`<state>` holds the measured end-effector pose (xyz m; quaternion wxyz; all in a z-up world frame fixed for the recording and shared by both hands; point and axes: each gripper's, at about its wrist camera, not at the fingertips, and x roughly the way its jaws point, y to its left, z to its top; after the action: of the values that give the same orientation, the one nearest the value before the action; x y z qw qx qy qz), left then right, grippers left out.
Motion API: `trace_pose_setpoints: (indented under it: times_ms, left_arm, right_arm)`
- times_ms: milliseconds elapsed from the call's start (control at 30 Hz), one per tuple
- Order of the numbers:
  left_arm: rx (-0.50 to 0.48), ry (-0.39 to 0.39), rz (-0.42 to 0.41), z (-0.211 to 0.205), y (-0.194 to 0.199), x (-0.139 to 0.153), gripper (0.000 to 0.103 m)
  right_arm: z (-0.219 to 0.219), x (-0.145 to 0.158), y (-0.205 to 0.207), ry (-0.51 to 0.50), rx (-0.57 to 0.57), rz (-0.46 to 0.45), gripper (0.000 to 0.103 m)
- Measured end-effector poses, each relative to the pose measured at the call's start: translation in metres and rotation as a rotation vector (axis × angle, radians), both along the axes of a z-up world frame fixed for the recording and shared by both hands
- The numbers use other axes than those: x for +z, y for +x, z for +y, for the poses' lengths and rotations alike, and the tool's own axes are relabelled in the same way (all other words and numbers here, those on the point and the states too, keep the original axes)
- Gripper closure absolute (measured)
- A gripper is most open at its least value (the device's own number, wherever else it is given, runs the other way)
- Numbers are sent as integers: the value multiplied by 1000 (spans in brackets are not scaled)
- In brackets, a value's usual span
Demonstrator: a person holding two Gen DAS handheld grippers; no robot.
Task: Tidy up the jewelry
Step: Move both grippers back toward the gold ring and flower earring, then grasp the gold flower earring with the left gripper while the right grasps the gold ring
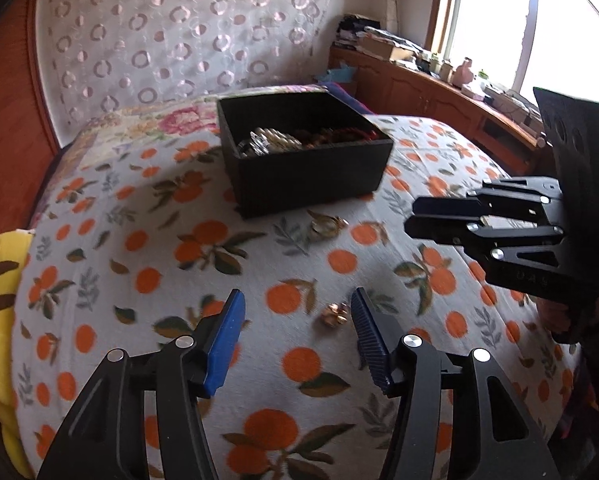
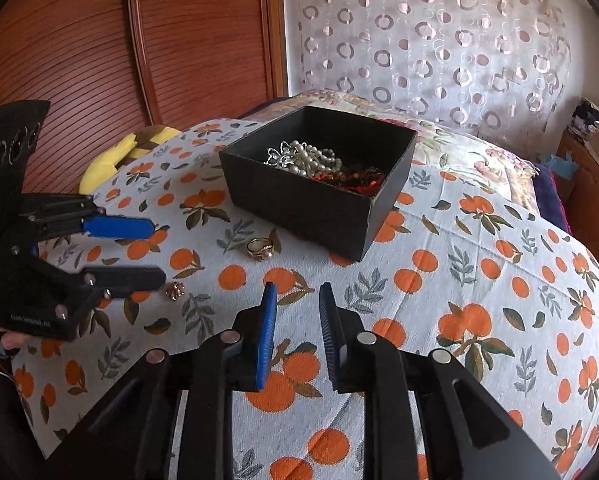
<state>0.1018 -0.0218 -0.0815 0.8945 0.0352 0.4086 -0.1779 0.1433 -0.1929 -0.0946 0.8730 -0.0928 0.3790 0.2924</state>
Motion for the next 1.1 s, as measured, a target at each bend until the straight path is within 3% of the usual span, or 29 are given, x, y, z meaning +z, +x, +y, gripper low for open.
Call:
trace_pose_setpoints:
  times_ms: [233, 367, 533, 600, 667, 1100]
  left_arm:
    - [-40, 11, 17, -14, 0, -6, 52]
    - [-53, 27, 22, -19, 1, -8, 65]
    - [-65, 85, -6, -27, -4, -11, 68]
    - [-70, 82, -7, -27, -6, -11, 82]
    - [-73, 71, -3, -25, -5, -11, 89]
    - [9, 13, -44, 6, -3, 6, 89]
  right_arm:
    - [-4, 0, -1, 9, -7, 0, 79]
    - [-4, 1, 0, 8, -3, 0, 79]
    - [2, 3, 2, -18, 20, -2, 79]
    - [7, 3, 3, -36, 36, -5, 79]
    - [11, 2, 5, -47, 46, -5, 79]
    - [41, -6, 31, -69, 109, 42, 79]
